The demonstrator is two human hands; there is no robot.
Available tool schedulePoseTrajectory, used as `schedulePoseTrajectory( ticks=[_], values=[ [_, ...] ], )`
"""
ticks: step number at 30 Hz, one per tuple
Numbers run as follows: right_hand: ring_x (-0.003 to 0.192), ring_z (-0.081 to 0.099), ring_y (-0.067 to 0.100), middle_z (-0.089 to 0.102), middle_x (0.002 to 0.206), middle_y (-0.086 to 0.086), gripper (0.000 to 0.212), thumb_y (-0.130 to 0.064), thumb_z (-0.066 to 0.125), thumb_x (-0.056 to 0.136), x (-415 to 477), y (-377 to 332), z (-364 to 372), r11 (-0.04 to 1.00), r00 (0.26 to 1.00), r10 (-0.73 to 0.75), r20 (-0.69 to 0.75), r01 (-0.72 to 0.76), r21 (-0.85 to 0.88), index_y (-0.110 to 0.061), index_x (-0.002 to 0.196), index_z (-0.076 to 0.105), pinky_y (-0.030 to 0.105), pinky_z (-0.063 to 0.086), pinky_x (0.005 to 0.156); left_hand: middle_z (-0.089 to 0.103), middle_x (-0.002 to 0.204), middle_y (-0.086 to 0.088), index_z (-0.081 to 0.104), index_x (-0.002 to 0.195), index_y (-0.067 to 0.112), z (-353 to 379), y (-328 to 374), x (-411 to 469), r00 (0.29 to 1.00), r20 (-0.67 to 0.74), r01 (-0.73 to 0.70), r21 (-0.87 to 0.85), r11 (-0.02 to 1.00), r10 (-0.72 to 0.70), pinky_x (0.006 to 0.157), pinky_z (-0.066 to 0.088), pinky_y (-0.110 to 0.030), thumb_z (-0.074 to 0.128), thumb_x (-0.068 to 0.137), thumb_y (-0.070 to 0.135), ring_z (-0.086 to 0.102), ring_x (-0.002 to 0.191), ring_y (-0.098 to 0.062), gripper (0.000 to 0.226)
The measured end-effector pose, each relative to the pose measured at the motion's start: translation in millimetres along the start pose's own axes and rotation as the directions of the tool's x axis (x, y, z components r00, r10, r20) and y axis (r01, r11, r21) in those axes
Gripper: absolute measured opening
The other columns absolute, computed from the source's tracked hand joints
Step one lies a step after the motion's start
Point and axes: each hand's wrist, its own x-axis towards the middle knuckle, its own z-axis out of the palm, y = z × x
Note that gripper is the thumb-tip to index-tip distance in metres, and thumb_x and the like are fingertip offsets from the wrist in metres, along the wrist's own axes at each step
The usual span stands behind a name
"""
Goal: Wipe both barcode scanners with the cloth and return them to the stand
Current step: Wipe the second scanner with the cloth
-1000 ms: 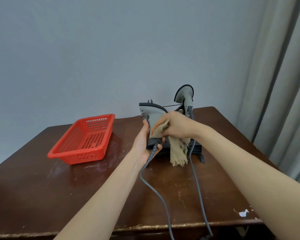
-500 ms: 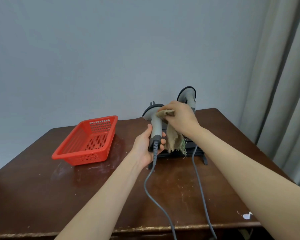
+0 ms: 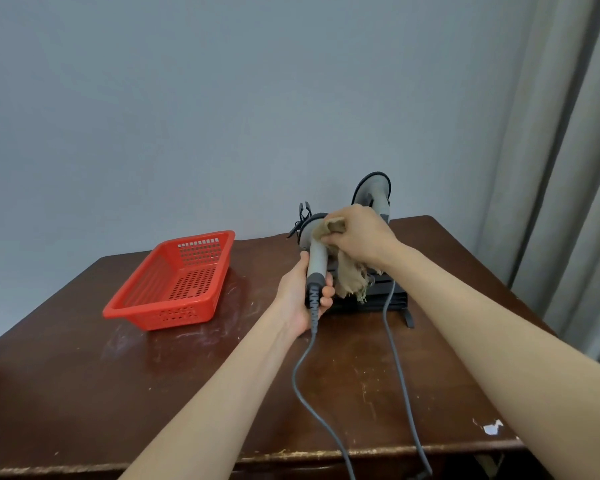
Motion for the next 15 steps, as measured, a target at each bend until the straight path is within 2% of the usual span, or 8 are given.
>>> schedulePoseTrajectory(
  ticks=[2, 3, 5, 7, 10, 11, 13, 15],
  values=[
    [0.078, 0.064, 0.019, 0.069, 0.083, 0.007, 0.013, -0.014, 0.067, 0.082, -8, -6, 0, 0.996, 0.987, -0.058, 0.148, 0.046, 0.082, -0.024, 0.076, 0.07, 0.03, 0.054, 0.076, 0.048, 0.05, -0.005, 0.054, 0.083, 0.006, -2, 2, 2, 1.0, -0.005, -0.021, -0.011, 1.0, 0.021, 0.028, 0.032, -0.015, 0.039, 0.097, 0.049, 0.041, 0.032, -0.012, 0.048],
    [0.074, 0.063, 0.018, 0.069, 0.083, 0.012, 0.007, -0.011, 0.068, 0.081, -12, -7, 0, 0.992, 0.964, -0.079, 0.253, 0.05, 0.118, -0.016, 0.077, 0.07, 0.025, 0.05, 0.073, 0.048, 0.049, -0.005, 0.055, 0.081, 0.007, -4, 3, 4, 0.999, -0.023, -0.039, -0.025, 0.999, 0.038, 0.028, 0.032, -0.015, 0.039, 0.097, 0.049, 0.041, 0.031, -0.012, 0.047],
    [0.077, 0.062, 0.029, 0.068, 0.091, 0.021, 0.015, -0.011, 0.07, 0.08, -16, -7, 2, 0.988, 0.933, -0.101, 0.346, 0.053, 0.146, 0.001, 0.088, 0.068, 0.03, 0.049, 0.074, 0.049, 0.049, -0.005, 0.056, 0.079, 0.008, -6, 5, 6, 0.997, -0.049, -0.064, -0.033, 0.997, 0.062, 0.029, 0.033, -0.016, 0.04, 0.097, 0.048, 0.042, 0.031, -0.013, 0.048],
    [0.082, 0.065, 0.024, 0.071, 0.088, 0.011, 0.009, -0.014, 0.068, 0.079, -12, -2, 5, 0.989, 0.965, -0.088, 0.248, 0.054, 0.139, -0.013, 0.087, 0.073, 0.038, 0.052, 0.079, 0.048, 0.047, -0.005, 0.054, 0.077, 0.007, -4, 5, 5, 0.999, -0.036, -0.039, -0.034, 0.999, 0.038, 0.028, 0.032, -0.015, 0.038, 0.098, 0.05, 0.041, 0.03, -0.013, 0.05],
    [0.089, 0.064, 0.022, 0.07, 0.092, 0.0, 0.013, -0.021, 0.063, 0.082, -6, 5, 4, 0.998, 0.999, 0.018, -0.037, -0.016, 0.057, -0.028, 0.091, 0.07, 0.04, 0.054, 0.078, 0.046, 0.046, -0.004, 0.051, 0.083, 0.006, -2, 3, 2, 1.0, 0.027, -0.006, -0.031, 1.0, 0.007, 0.027, 0.029, -0.014, 0.033, 0.099, 0.05, 0.037, 0.027, -0.012, 0.05],
    [0.09, 0.063, 0.023, 0.069, 0.096, 0.0, 0.014, -0.023, 0.063, 0.083, -4, 9, 5, 0.998, 0.996, 0.059, -0.064, -0.057, 0.039, -0.028, 0.094, 0.07, 0.039, 0.054, 0.077, 0.045, 0.046, -0.003, 0.053, 0.092, 0.006, -3, 3, 1, 0.999, 0.039, -0.01, -0.02, 1.0, 0.011, 0.027, 0.029, -0.014, 0.033, 0.099, 0.05, 0.037, 0.027, -0.012, 0.049],
    [0.09, 0.062, 0.025, 0.067, 0.101, 0.002, 0.017, -0.025, 0.059, 0.085, -6, 15, 7, 0.981, 0.991, 0.132, 0.019, -0.128, -0.146, -0.029, 0.099, 0.068, 0.036, 0.052, 0.073, 0.045, 0.045, -0.002, 0.055, 0.111, 0.004, -6, 6, 3, 0.998, 0.046, -0.032, -0.006, 0.999, 0.032, 0.027, 0.029, -0.015, 0.033, 0.098, 0.051, 0.037, 0.027, -0.012, 0.054],
    [0.091, 0.061, 0.028, 0.065, 0.103, 0.005, 0.021, -0.025, 0.056, 0.085, -11, 21, 11, 0.946, 0.98, 0.195, 0.037, -0.178, -0.27, -0.027, 0.103, 0.066, 0.034, 0.049, 0.07, 0.044, 0.045, 0.0, 0.057, 0.112, 0.004, -6, 13, 5, 0.996, 0.061, -0.063, 0.016, 0.998, 0.062, 0.028, 0.028, -0.015, 0.036, 0.095, 0.057, 0.036, 0.028, -0.01, 0.059]
  ],
)
